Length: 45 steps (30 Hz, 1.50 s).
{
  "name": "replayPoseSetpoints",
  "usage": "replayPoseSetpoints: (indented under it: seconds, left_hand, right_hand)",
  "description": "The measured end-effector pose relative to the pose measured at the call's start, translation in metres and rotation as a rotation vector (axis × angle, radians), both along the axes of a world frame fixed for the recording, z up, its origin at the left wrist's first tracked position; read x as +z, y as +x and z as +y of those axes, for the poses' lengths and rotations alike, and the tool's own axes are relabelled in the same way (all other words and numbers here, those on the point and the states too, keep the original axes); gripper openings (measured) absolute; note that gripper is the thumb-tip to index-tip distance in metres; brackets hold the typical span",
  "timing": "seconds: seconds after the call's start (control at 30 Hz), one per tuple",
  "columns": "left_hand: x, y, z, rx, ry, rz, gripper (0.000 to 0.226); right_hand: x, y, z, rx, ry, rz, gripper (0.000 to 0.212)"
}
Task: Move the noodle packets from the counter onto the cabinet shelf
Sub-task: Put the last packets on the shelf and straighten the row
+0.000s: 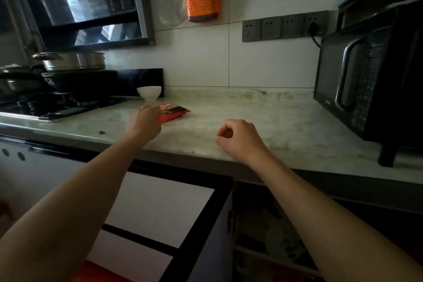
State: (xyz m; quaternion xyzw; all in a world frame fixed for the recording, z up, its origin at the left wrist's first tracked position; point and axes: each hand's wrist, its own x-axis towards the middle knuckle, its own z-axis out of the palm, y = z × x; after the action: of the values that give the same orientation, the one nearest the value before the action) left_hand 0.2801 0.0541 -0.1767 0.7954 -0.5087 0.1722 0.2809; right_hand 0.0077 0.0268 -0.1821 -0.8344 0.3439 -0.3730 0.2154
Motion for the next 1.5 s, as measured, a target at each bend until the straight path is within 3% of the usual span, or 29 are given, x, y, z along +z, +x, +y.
replayPoseSetpoints:
  seconds: [0.1,0.17,0.37,0.77,0.83,0.9,1.0,1.07,1.23,1.37,1.5]
  left_hand:
    - [-0.005,0.012,-0.042,0.081,0.088,-0.057,0.039]
    - [-0.008,0.016,-0.062,0.108,0.11,0.0,0.045]
    - [-0.015,0.012,-0.069,0.167,0.112,0.04,0.037]
    - [-0.01,-0.063,0.008,-0.078,0.14,0.06,0.031]
    - [-0.009,-0.083,0.033,-0.143,0.129,0.053,0.034]
    - [-0.008,-0.107,0.058,-0.222,0.083,0.055,0.03]
    - [-0.007,-0.145,0.1,-0.364,-0.067,0.201,0.015]
    - [-0.007,-0.17,0.127,-0.457,-0.154,0.323,0.017]
    - [-0.027,-0.222,0.182,-0.656,-0.326,0.54,0.04]
    - [-0.054,-0.257,0.217,-0.802,-0.459,0.686,0.024]
    - [-0.089,-0.282,0.23,-0.904,-0.513,0.843,0.018]
  right_hand:
    - [-0.006,0.006,-0.026,0.009,0.082,-0.067,0.005]
    - [-0.008,0.008,-0.035,0.04,0.123,-0.054,0.007]
    - [-0.014,0.011,-0.04,0.051,0.116,-0.046,0.011]
    - [-0.017,0.008,-0.013,-0.032,-0.055,0.05,0.01]
    - [-0.02,0.002,0.0,-0.037,-0.084,0.066,0.02]
    - [-0.026,-0.009,0.016,-0.042,-0.126,0.103,0.043]
    - [-0.036,-0.031,0.038,-0.116,-0.371,0.28,0.081]
    - [-0.04,-0.048,0.051,-0.163,-0.47,0.347,0.09]
    - [-0.045,-0.093,0.09,-0.191,-0.581,0.09,0.057]
    - [-0.059,-0.139,0.126,-0.226,-0.636,0.091,0.054]
    - [-0.087,-0.187,0.155,-0.252,-0.377,0.192,0.041]
